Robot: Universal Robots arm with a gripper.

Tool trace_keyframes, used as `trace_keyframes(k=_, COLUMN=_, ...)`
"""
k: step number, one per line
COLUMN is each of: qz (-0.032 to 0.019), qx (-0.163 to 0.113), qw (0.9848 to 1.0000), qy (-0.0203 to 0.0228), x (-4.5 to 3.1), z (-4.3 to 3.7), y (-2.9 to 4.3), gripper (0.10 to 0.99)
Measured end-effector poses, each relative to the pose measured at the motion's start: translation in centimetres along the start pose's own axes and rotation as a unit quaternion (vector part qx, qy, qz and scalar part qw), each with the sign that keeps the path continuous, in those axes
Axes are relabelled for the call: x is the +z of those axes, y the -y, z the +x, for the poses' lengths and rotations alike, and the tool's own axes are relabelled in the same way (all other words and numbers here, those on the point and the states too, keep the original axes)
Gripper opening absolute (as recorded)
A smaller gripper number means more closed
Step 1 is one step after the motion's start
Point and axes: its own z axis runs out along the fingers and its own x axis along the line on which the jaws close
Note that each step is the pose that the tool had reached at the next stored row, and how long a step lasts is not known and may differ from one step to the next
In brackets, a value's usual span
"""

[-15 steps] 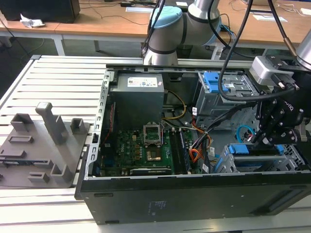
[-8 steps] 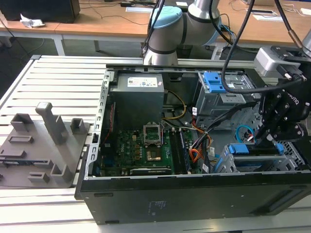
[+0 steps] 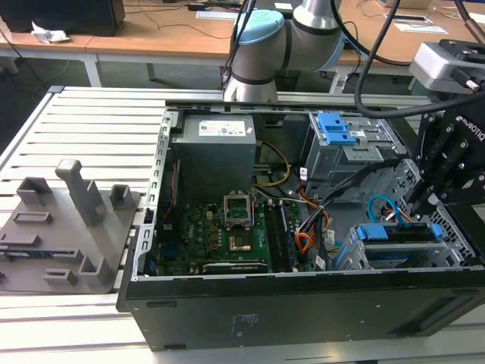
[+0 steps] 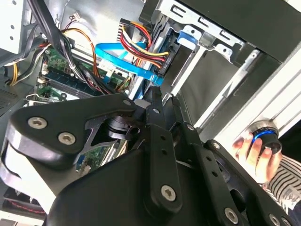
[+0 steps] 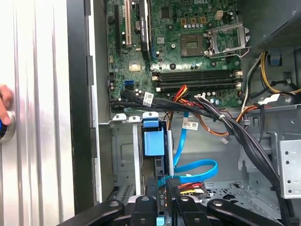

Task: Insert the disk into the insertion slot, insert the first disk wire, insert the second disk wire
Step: 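Insert the second disk wire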

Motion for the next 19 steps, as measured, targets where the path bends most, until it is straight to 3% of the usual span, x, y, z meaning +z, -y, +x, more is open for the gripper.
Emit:
trace_keyframes(k=6, qz=0.0000, qx=0.000, qw=1.0000, qy=0.0000, x=-0.13, z=0.01, y=-0.01, gripper=0.239)
trace_keyframes(k=9, qz=0.0000, qx=0.000, qw=1.0000, qy=0.0000, x=-0.14, z=0.01, y=-0.01, gripper=0.106)
trace_keyframes(k=14, qz=0.0000, qx=0.000, qw=1.0000, qy=0.0000, x=-0.15, z=0.02, y=-0.07, gripper=0.106)
trace_keyframes(k=16, qz=0.0001, qx=-0.001, qw=1.0000, qy=0.0005, x=-0.11, z=0.06, y=-0.69, gripper=0.106)
trace_keyframes(k=18, qz=0.0006, qx=-0.001, qw=1.0000, qy=0.0017, x=-0.01, z=0.15, y=-2.25, gripper=0.106)
trace_keyframes(k=19, qz=0.0006, qx=0.000, qw=1.0000, qy=0.0018, x=0.00, z=0.16, y=-2.46, gripper=0.106)
